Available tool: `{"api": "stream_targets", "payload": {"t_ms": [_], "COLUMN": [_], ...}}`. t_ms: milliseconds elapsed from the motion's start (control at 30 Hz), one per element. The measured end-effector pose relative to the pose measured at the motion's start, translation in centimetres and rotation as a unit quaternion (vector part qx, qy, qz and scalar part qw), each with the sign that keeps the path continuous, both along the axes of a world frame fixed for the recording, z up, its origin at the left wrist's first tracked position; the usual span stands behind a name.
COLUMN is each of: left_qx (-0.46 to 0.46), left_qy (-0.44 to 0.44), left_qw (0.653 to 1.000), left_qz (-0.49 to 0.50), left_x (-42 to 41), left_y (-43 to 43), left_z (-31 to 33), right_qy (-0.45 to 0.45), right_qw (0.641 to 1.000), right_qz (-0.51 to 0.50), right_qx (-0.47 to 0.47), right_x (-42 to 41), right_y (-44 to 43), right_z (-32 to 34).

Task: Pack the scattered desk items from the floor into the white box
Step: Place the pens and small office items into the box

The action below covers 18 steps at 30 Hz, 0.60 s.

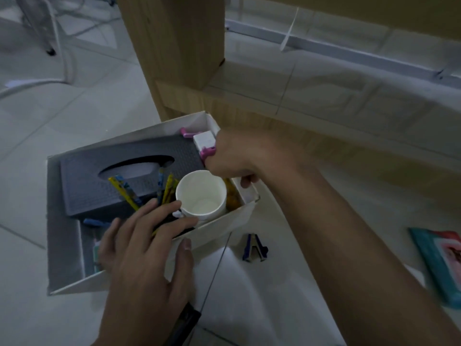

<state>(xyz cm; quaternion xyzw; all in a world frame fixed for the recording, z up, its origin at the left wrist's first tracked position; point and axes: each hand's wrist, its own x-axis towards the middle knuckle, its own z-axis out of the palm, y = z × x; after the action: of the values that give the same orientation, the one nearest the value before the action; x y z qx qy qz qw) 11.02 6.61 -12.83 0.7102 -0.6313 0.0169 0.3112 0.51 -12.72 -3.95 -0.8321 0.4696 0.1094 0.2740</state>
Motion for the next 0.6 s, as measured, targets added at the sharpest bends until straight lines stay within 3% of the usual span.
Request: {"api": "stream_targets", "payload": {"t_ms": [233, 400, 500, 600], "left_qx": [-0.042, -0.092, -0.034, 0.110], "left_qy": [0.020, 0.090, 0.171, 0.228], "left_qw": [0.999, 0.989, 0.975, 0.953], "left_qz": [-0.008, -0.077, -0.138, -0.164], "left_x": [-1.7, -3.7, -4.7, -5.5], "left_y": [0.6, 2.6, 3.9, 4.5], "left_z": [0.1, 0.7, 0.3, -1.5], "right_qy": [-0.062, -0.261, -0.342, -0.327], "right_qw": [0.997, 0.953, 0.906, 0.901], "right_qz": [-0.036, -0.149, -0.246, -0.282], "right_qx": [-0.039, -0.026, -0.037, -0.043], "right_x": [-2.1, -5.3, -7.3, -9.1], "right_y": [-0.4, 1.9, 5.7, 10.3], "right_z": [-2.1, -2.6, -4.3, -7.4]}}
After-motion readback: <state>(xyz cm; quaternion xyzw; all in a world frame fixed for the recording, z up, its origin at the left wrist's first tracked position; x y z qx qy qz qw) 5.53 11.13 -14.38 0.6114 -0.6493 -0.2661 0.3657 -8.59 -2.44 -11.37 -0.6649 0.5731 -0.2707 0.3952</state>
